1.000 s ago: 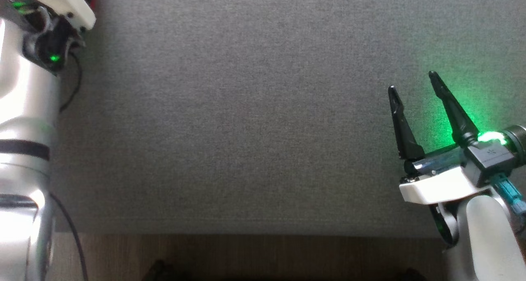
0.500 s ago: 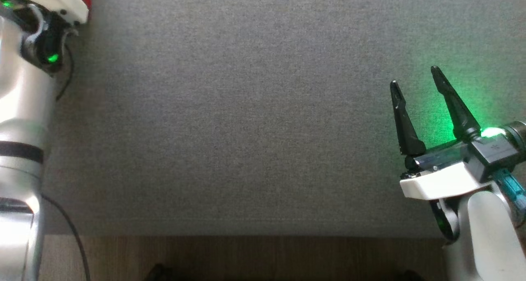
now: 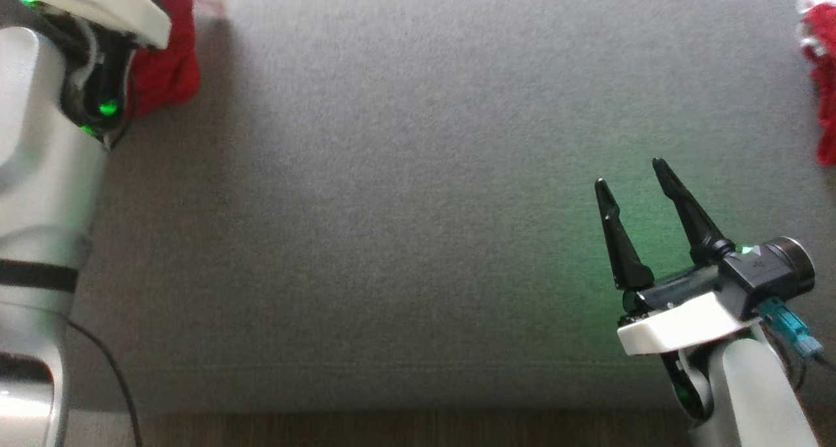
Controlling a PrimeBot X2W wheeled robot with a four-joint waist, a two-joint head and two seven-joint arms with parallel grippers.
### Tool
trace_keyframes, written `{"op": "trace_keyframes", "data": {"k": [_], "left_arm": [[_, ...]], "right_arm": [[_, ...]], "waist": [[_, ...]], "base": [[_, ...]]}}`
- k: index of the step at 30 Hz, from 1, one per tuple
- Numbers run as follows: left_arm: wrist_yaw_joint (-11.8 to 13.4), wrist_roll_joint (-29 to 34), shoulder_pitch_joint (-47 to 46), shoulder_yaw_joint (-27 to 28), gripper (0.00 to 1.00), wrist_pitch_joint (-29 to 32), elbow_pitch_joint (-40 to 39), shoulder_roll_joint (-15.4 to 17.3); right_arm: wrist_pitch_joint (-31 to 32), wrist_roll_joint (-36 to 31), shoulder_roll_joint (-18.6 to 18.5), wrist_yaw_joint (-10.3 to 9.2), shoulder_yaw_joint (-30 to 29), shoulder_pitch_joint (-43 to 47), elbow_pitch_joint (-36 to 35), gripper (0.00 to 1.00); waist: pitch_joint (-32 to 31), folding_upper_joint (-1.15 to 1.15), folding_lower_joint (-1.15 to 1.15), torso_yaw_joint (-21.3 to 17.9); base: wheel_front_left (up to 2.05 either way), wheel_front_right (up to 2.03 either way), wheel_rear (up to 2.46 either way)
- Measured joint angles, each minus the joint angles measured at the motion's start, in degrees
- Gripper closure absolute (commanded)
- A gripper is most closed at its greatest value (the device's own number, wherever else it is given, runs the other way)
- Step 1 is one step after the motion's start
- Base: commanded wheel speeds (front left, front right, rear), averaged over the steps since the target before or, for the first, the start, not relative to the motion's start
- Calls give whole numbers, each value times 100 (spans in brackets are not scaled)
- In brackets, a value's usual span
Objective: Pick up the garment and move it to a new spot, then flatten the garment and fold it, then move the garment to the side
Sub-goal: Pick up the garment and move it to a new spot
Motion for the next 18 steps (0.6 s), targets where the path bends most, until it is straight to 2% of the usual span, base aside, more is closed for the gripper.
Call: {"op": "trace_keyframes", "data": {"k": [8, 14, 18], "left_arm": [[11, -2, 400, -308, 100, 209, -1326, -5], [249, -44, 680, -610, 100, 603, -2348, -194], [494, 137, 1037, -946, 100, 747, -2615, -299]], "right_arm": [[0, 146, 1, 0, 47, 68, 2, 0], [0, 281, 3, 0, 57, 69, -63, 0], [0, 424, 3, 0, 131, 66, -137, 0]], "waist": [[-506, 0, 0, -425], [-636, 0, 0, -944], [-627, 0, 0, -1330]], "base": [[0, 0, 0], [0, 0, 0], [0, 0, 0]]}}
